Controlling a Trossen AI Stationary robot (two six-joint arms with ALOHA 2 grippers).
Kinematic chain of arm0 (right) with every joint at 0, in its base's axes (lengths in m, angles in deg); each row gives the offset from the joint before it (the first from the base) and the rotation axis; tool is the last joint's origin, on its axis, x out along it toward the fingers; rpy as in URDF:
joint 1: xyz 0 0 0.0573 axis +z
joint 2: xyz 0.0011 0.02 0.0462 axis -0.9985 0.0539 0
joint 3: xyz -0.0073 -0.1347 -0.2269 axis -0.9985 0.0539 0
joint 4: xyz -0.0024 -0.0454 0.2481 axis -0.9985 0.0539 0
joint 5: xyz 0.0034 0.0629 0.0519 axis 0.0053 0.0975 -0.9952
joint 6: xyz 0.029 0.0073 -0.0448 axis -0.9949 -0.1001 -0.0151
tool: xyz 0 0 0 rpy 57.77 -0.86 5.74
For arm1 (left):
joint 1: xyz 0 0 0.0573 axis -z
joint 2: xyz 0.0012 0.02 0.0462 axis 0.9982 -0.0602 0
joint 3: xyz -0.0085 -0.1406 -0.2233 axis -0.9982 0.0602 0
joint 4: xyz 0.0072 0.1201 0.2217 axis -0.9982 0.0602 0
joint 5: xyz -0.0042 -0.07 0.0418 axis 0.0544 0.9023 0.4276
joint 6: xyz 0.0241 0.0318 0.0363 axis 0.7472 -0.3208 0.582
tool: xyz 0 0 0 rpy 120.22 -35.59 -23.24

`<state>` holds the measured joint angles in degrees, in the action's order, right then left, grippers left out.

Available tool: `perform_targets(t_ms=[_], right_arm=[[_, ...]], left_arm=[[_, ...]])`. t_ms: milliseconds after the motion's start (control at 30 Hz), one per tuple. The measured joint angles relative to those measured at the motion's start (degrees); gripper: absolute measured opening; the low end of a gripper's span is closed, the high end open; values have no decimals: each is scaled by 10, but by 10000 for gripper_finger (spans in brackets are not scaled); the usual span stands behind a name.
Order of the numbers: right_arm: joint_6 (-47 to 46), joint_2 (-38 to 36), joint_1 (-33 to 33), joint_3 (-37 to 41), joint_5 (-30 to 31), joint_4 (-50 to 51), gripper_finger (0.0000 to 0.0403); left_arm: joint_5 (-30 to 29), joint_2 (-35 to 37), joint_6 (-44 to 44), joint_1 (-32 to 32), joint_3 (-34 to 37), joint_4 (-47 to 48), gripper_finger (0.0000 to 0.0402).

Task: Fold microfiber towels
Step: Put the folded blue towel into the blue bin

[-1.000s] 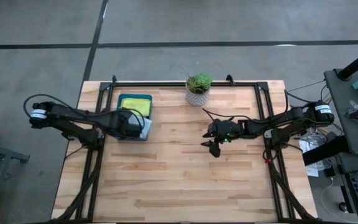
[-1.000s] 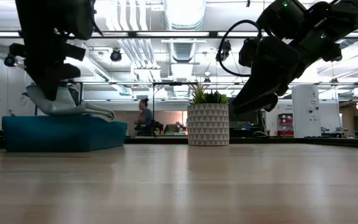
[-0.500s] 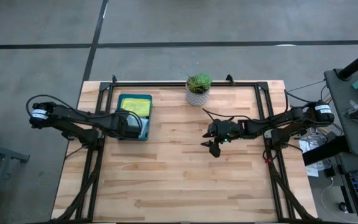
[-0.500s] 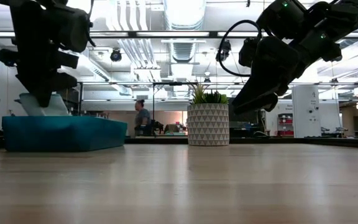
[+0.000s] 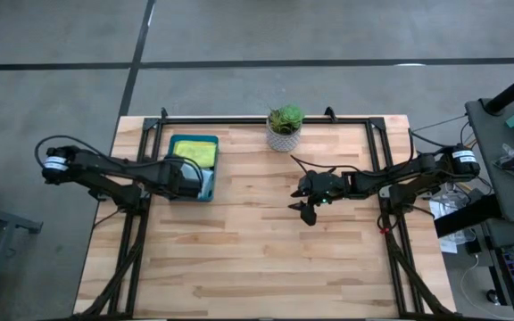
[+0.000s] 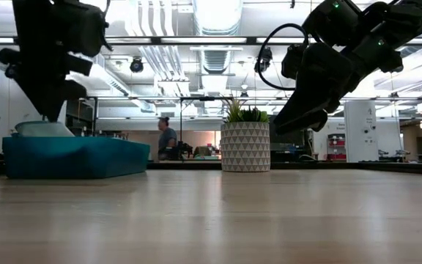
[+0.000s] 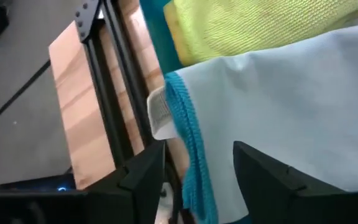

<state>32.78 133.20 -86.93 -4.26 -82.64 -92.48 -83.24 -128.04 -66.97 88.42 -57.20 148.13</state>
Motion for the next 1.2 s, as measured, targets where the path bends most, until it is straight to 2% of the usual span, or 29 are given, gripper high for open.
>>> perform_targets(t_ms=[167, 267, 400, 467, 667, 833, 1200], right_arm=[[0, 0, 0, 0, 0, 0, 199], [0, 0, 0, 0, 0, 0, 199], [0, 0, 0, 0, 1, -2, 199], [0, 0, 0, 0, 1, -5, 199], [1, 0, 0, 0, 1, -9, 199], [2, 0, 0, 0, 1, -9, 199], [7, 0, 0, 0, 1, -12, 199]], left_arm=[[11, 2, 53, 0, -38, -21, 182], [29, 0, 118, 0, -52, -85, 181], [71, -5, 212, 0, -42, -203, 154], [80, -12, 238, -1, -33, -229, 132], [77, -46, 237, -10, -10, -236, 55], [76, -86, 239, -12, -2, -300, 7], [84, -149, 239, -23, -1, -391, 6]])
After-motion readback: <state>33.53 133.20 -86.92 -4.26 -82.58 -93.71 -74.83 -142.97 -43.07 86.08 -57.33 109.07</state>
